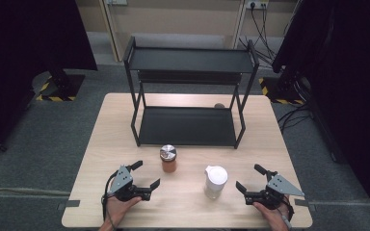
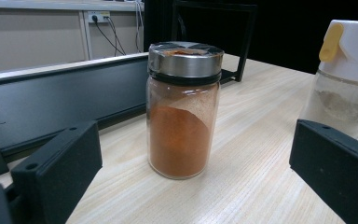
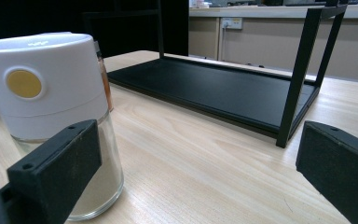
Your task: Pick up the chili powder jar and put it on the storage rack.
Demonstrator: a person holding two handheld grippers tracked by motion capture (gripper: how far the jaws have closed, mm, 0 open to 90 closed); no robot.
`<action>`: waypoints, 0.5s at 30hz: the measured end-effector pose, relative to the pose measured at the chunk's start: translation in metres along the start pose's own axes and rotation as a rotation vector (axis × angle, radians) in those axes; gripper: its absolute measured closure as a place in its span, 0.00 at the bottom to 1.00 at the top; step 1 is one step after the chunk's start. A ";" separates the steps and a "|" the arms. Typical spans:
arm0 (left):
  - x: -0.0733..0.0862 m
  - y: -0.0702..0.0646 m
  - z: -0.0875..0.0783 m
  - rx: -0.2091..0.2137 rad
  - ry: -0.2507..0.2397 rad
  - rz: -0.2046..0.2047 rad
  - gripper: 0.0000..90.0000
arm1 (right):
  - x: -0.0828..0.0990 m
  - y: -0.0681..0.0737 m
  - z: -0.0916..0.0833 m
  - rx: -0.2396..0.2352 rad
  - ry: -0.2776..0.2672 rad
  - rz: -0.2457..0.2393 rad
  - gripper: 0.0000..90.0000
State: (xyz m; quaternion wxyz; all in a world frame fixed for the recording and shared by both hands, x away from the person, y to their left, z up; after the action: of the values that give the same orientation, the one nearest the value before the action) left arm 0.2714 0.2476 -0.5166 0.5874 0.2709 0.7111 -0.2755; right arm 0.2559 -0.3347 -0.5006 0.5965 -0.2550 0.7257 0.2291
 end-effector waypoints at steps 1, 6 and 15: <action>0.000 0.000 0.000 0.000 0.000 0.000 0.02 | 0.000 0.000 0.000 0.000 0.000 0.000 0.00; 0.000 0.000 0.000 -0.001 -0.001 0.000 0.02 | 0.000 0.000 0.000 0.001 0.000 0.002 0.00; 0.000 -0.001 0.002 -0.002 -0.003 -0.003 0.02 | 0.001 0.001 0.001 -0.005 0.001 0.001 0.00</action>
State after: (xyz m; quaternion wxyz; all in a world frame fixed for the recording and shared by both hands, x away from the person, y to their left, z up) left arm 0.2723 0.2456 -0.5171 0.5884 0.2689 0.7109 -0.2759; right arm 0.2559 -0.3327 -0.5013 0.5952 -0.2563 0.7257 0.2311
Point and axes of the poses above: each handheld gripper's, and its own axes: z roughly forward along the jaws, x roughly out of its underside, y roughly to its left, the point moved 6 cm from there along z, roughly forward along the jaws, and after that the axes turned 1 degree about x, right-handed, at the moved point
